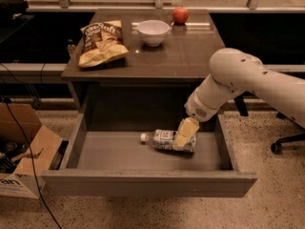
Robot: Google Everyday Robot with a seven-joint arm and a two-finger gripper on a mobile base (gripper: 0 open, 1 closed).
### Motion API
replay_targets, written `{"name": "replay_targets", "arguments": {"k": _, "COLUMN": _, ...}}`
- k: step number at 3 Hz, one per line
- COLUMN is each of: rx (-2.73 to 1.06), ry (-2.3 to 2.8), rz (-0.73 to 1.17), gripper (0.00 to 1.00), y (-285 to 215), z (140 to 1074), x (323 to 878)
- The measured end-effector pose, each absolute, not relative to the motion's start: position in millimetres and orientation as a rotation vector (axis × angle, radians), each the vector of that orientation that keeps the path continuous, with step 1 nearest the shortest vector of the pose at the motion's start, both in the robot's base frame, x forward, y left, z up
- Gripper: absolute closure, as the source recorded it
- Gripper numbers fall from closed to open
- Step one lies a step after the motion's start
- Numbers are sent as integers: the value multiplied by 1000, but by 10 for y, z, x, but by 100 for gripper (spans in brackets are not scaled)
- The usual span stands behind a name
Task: Pick blue plastic bottle from top drawer and place on counter
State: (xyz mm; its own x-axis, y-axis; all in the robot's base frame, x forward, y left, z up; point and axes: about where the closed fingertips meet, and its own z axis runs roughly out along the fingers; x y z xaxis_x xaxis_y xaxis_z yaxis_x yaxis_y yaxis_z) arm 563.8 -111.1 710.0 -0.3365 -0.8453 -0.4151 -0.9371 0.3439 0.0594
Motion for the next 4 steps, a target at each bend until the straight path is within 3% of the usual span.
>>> {"name": "replay_targets", "arguments": {"k": 2, "rx": -1516, "ry": 2406, "rz": 499, "gripper": 0, "y": -1032, "z": 6470, "x": 5712}}
{"name": "replay_targets", "arguments": {"k": 4, "rx": -1446, "ry": 2526, "rz": 492, "gripper": 49, "y": -1163, "z": 6273, "x": 5579}}
